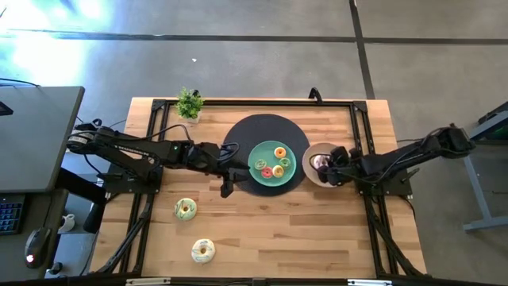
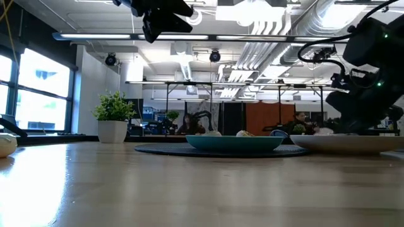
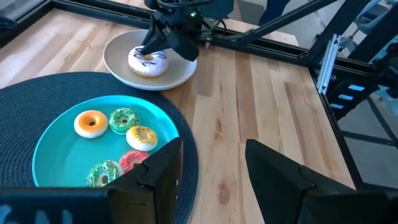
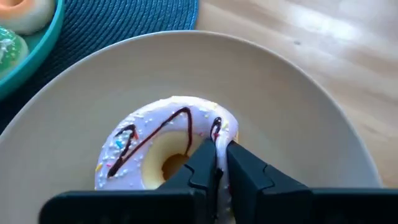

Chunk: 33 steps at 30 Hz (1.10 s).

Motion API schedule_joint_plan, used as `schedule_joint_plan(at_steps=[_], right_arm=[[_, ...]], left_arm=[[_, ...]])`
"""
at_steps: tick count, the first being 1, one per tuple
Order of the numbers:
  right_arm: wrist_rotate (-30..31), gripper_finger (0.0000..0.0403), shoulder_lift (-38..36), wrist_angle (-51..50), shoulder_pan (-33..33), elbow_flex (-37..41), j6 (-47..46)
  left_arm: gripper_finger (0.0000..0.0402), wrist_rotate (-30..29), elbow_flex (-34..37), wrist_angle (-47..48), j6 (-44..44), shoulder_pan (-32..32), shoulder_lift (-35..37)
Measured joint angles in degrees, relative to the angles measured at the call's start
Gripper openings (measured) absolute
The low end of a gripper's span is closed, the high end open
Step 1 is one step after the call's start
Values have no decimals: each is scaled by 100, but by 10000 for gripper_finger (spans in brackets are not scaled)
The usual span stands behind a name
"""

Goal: Pick & Place donuts
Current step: Put the big purple donut into the light brown plate, then put the blue donut into the light brown plate

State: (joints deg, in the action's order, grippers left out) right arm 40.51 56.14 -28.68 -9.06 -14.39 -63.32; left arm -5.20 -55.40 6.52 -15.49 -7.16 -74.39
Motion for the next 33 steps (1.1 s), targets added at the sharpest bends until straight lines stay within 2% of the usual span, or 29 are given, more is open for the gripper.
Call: schedule_joint_plan(at_steps=[8, 13, 17, 26, 33], right_arm=[[-79, 77, 0, 29, 96, -370, 985], [-641, 99, 1, 21, 95, -672, 1738], [-500, 115, 0, -173, 126, -756, 1840], [-695, 134, 2, -1404, 422, -1078, 2071], [-665, 136, 2, -1642, 536, -1963, 2704]], left_arm=[[174, -13, 0, 0, 0, 0, 0], [174, 170, -4, 0, -1, 0, 0], [174, 296, -4, 1, -2, -1, 0], [174, 359, -4, 2, -2, -1, 0], [174, 361, -4, 2, -2, -2, 0]])
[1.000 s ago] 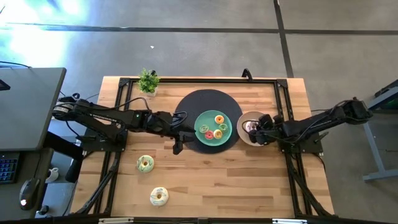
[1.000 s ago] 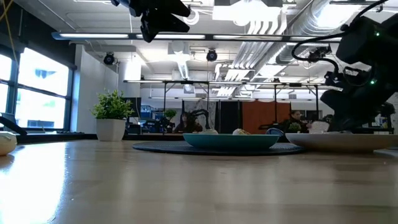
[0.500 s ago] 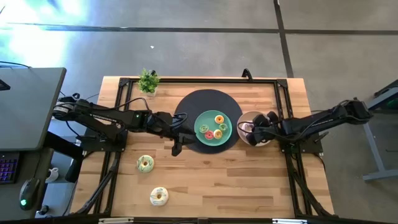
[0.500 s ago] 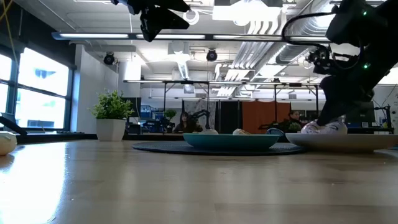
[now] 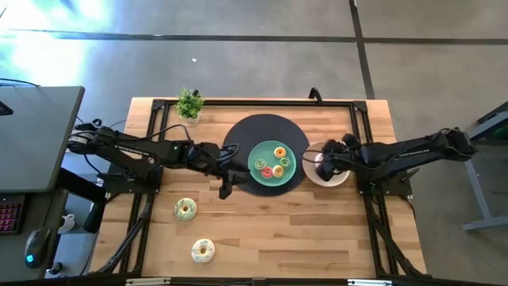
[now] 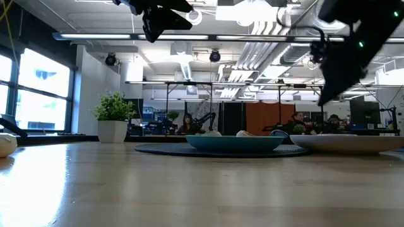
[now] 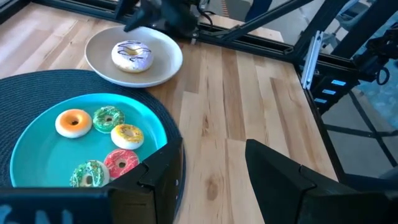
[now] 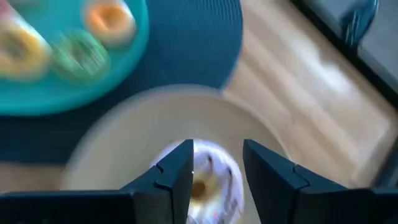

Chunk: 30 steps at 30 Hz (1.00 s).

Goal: Pick & Place donuts
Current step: Put the blue donut into the light brown plate

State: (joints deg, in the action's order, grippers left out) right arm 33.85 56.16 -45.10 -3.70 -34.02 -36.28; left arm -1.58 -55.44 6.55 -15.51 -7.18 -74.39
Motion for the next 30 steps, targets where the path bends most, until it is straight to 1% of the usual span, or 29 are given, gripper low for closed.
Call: schedule_joint_plan(at_steps=[3, 5, 8, 10, 11, 13, 15, 17, 21, 23, 25, 30], right_arm=[[-92, 136, 0, 354, -13, -426, 47], [-413, 136, 1, 1092, -48, -505, 254], [-1212, 136, 153, 3022, -207, -255, 873], [-1805, 136, 414, 4551, -385, 40, 1244], [-2027, 136, 588, 5245, -488, 164, 1411], [-2298, 136, 979, 6449, -685, 342, 1678], [-2333, 136, 1372, 7143, -866, 388, 1865], [-2303, 136, 1724, 7459, -975, 339, 2035], [-2331, 136, 2229, 7673, -1062, 194, 2518], [-2333, 136, 2385, 7671, -1061, 165, 2821], [-2331, 136, 2500, 7672, -1051, 147, 3050], [-2329, 136, 2616, 7669, -1001, 147, 3131]], left_arm=[[174, 2, 0, -1, 0, 1, 0], [174, 38, 0, 0, 13, 0, 0], [174, 348, 0, 99, 131, 2, 104], [174, 653, -13, 261, 330, 2, 226], [174, 756, -21, 494, 466, 2, 294], [174, 882, -4, 1168, 656, -2, 418], [174, 885, -11, 1834, 617, -7, 479], [174, 885, -2, 2718, 372, -7, 569], [174, 969, 3, 4022, -699, -157, 547], [174, 978, -9, 4386, -1021, -366, 391], [174, 834, 5, 4826, -1326, -614, 250], [174, 522, 2, 5333, -2562, -1300, -19]])
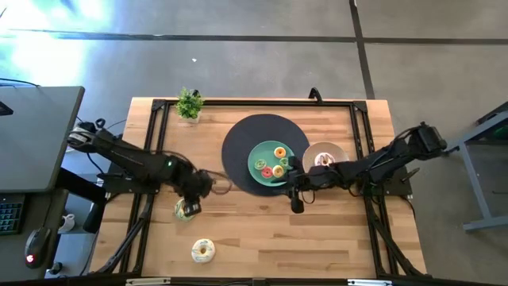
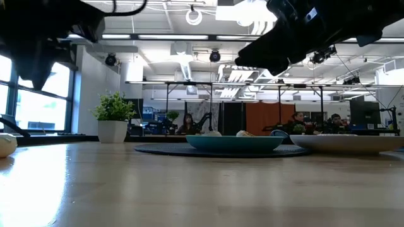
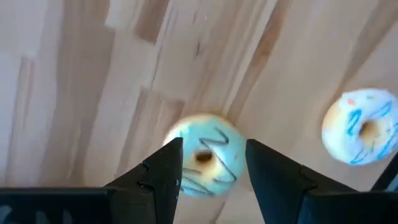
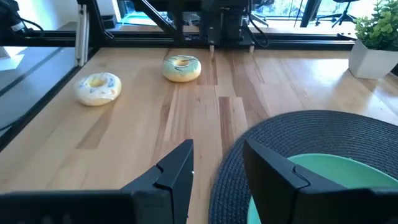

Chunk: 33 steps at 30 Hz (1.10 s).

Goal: Pick & Place donuts
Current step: Put the blue donut into the light brown plate

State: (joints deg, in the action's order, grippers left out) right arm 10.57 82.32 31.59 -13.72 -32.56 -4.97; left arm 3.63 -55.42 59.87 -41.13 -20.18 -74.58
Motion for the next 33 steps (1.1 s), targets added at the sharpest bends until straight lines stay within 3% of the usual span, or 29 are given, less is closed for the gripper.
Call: schedule_joint_plan(at_steps=[10, 16, 21, 29, 33], right_arm=[[0, 136, 7, 84, 20, -4, 95], [0, 136, 7, 116, 20, -4, 397], [-1, 136, 7, 171, 20, -4, 641], [-2, 136, 7, 258, 18, -4, 649], [-2, 136, 7, 258, 18, -4, 646]], left_arm=[[174, -809, -4, -175, -1384, -1257, -821], [174, -292, -4, -231, -1940, -1591, -1388], [174, -270, 1, -84, -2067, -1624, -1667], [173, -255, 1, -274, -1910, -1624, -1734], [153, -91, -2, -425, -1869, -1624, -1735]])
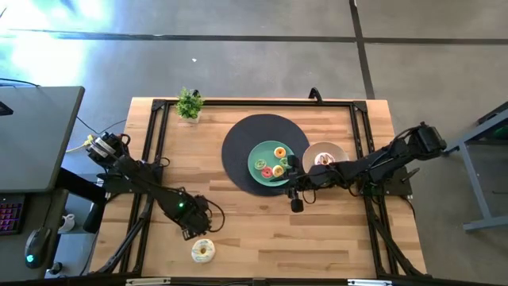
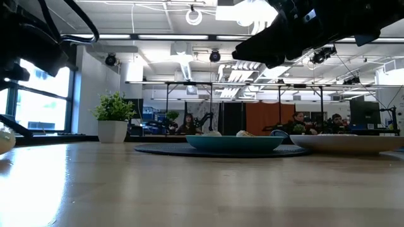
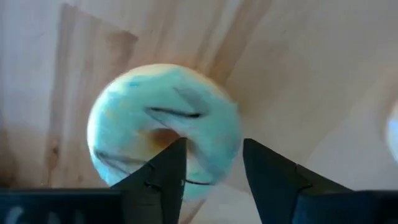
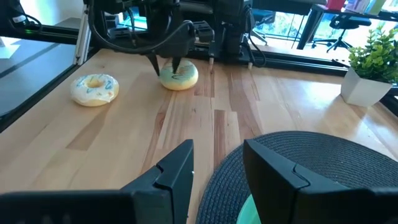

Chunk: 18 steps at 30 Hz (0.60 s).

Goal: Pick & Place donuts
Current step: Put the blue donut into the light brown plate

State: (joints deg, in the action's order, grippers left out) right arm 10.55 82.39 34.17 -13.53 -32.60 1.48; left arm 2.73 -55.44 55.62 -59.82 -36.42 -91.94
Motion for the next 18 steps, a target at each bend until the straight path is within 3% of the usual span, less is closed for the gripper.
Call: schedule_joint_plan(at_steps=[5, 9, 18], right_arm=[[0, 136, 0, 0, 0, 0, 4], [0, 136, 0, 0, 2, 0, 4], [0, 136, 0, 0, 1, 0, 4]], left_arm=[[117, 100, 0, -108, 87, 2, 0], [117, -56, 0, 33, 86, 4, 0], [210, 52, 0, -43, 154, 2, 0]])
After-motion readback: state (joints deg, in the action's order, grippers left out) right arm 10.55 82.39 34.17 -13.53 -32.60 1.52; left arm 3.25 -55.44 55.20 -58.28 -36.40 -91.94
